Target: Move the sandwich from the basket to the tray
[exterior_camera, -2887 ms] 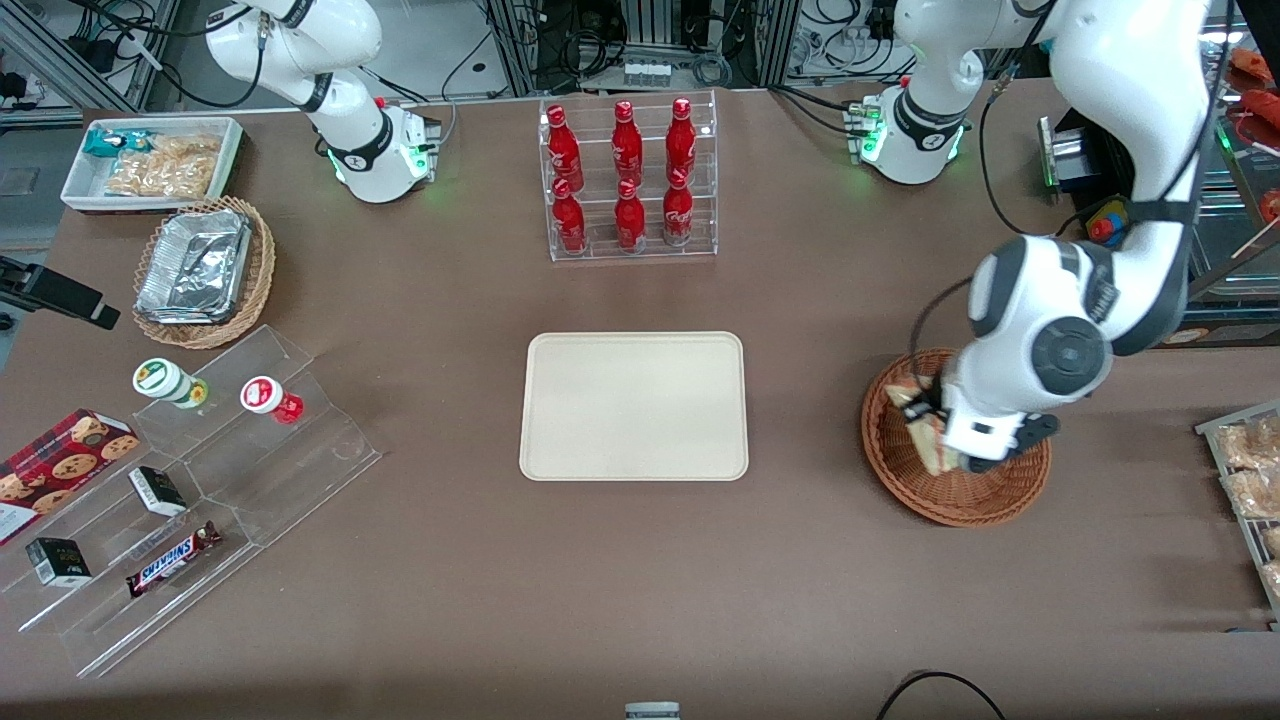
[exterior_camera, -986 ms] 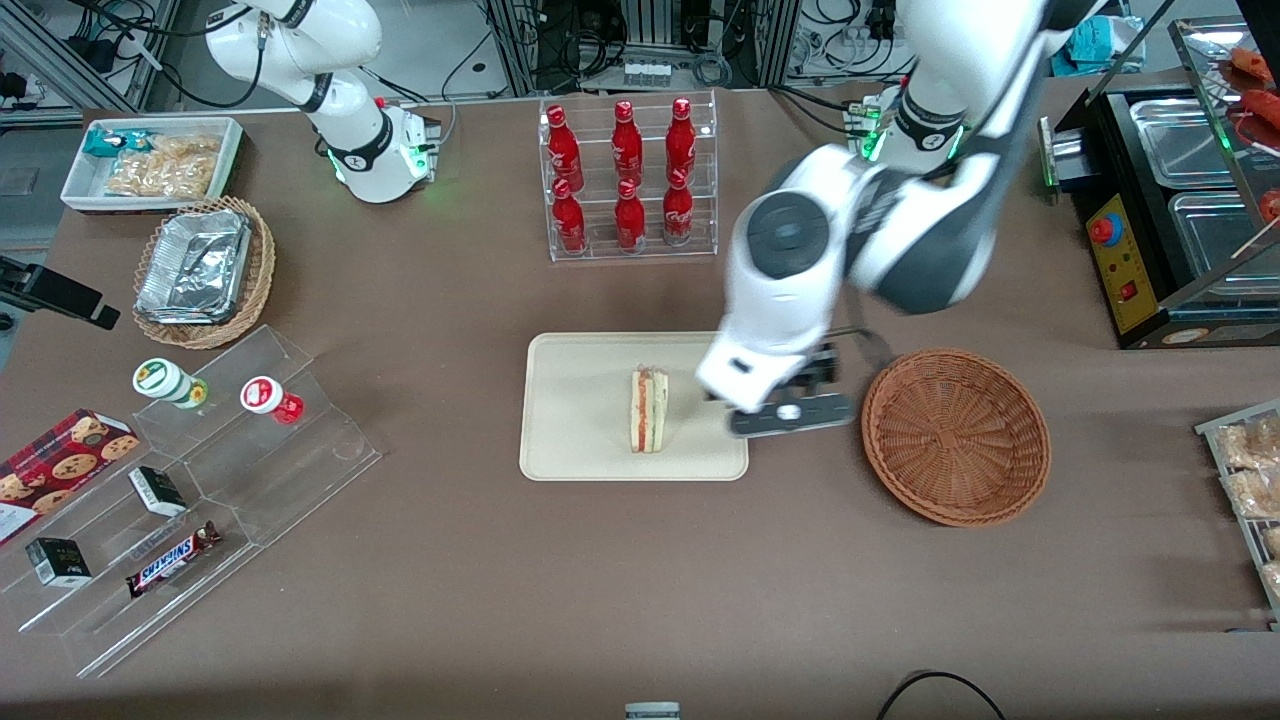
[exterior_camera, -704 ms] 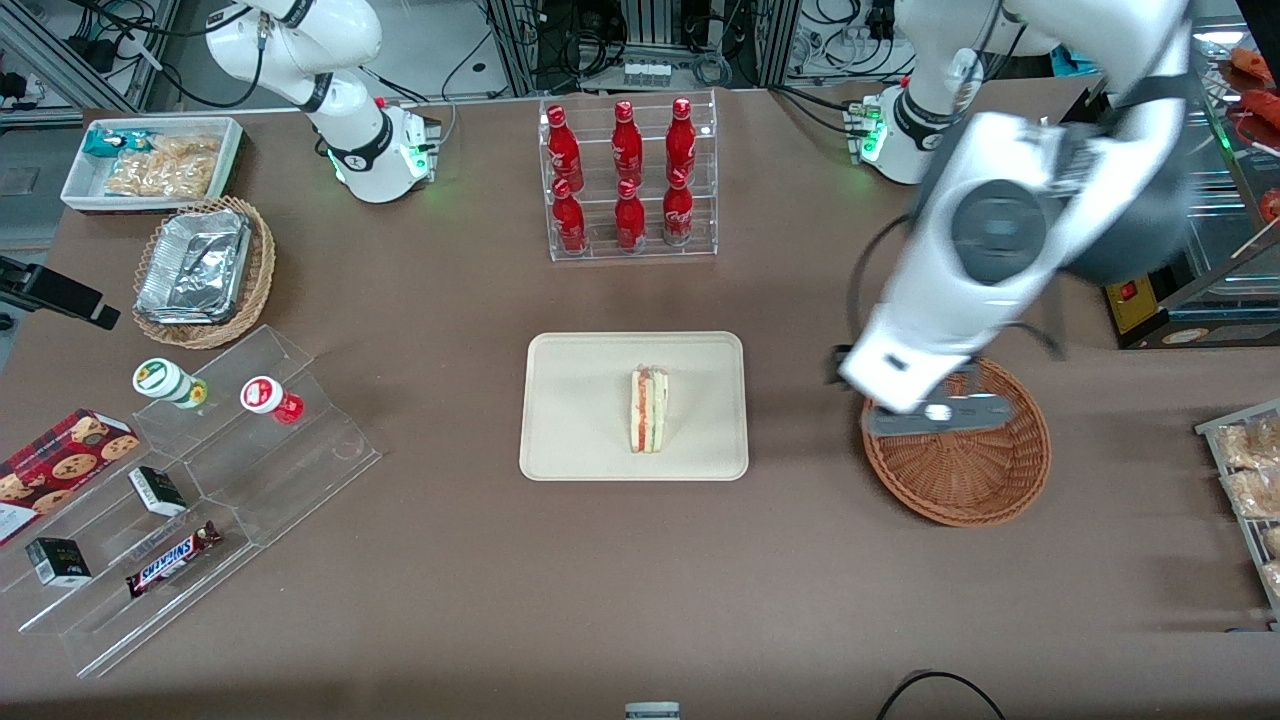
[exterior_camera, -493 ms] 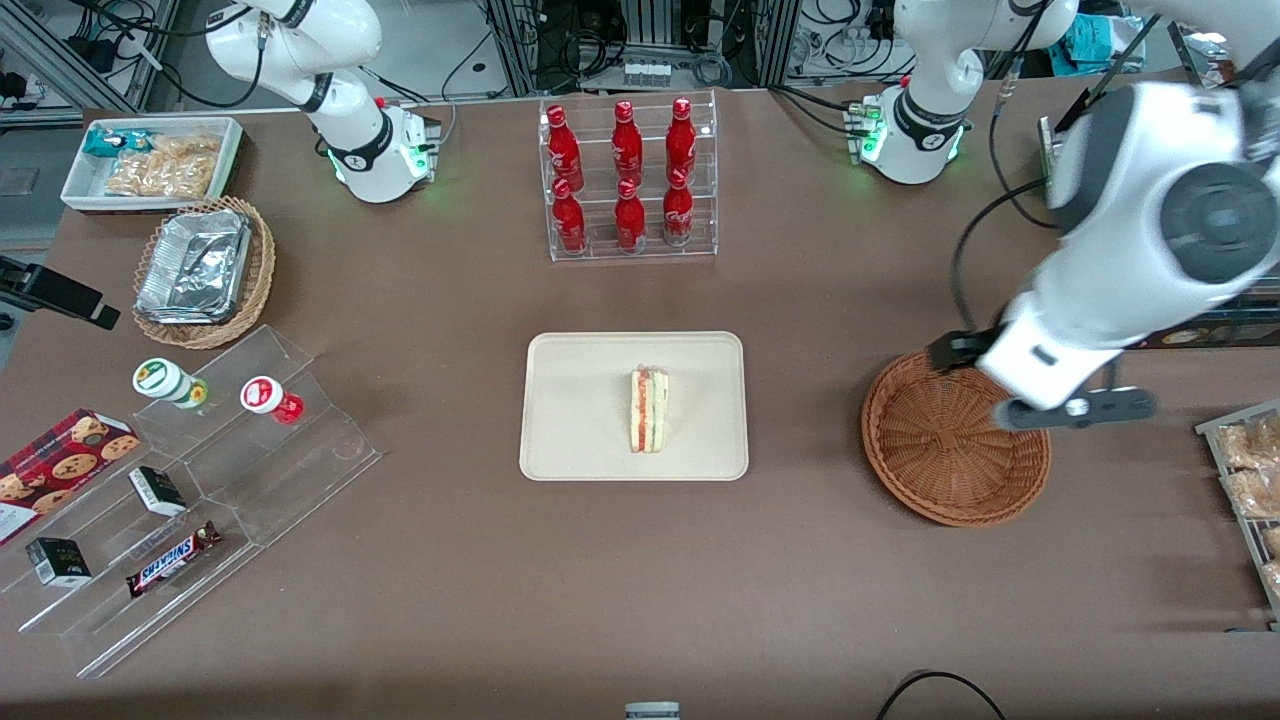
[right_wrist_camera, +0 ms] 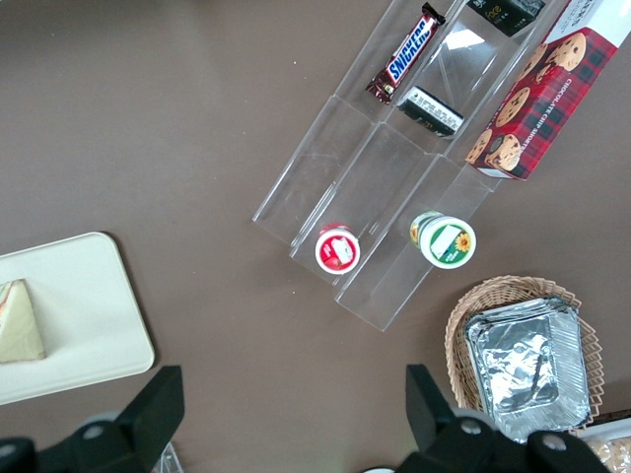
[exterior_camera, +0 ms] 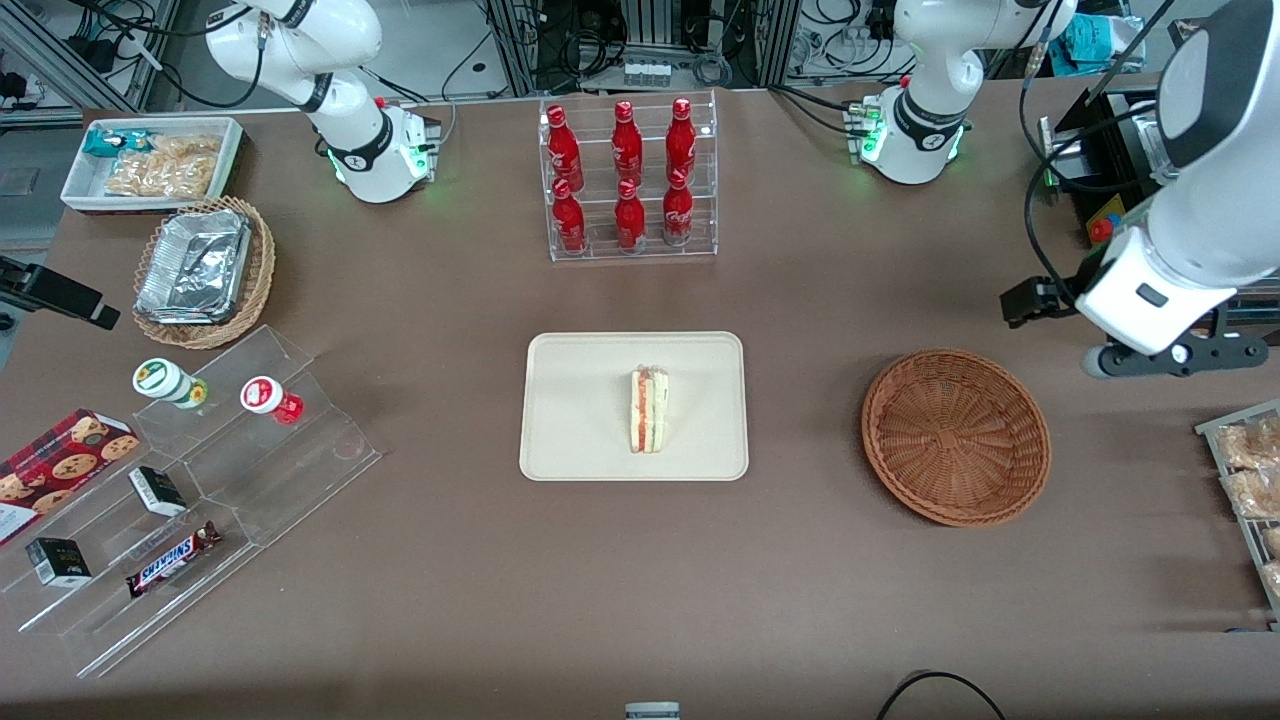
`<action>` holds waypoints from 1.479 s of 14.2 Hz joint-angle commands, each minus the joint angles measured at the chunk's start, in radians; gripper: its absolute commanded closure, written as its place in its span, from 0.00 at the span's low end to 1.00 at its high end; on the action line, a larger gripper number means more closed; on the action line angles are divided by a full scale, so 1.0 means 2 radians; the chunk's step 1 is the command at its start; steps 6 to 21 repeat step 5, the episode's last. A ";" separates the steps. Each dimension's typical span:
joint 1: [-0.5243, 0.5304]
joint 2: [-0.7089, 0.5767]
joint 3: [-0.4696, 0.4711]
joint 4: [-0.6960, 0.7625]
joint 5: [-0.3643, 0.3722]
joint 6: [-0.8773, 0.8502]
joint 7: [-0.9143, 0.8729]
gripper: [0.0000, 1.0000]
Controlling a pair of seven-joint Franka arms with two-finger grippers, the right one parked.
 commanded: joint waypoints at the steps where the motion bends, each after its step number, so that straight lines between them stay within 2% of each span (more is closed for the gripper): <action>1: 0.024 -0.060 -0.034 -0.055 -0.005 -0.008 0.002 0.00; 5: 0.033 -0.076 -0.061 -0.069 -0.005 -0.007 0.002 0.00; 21: 0.033 -0.076 -0.061 -0.069 -0.005 -0.007 0.002 0.00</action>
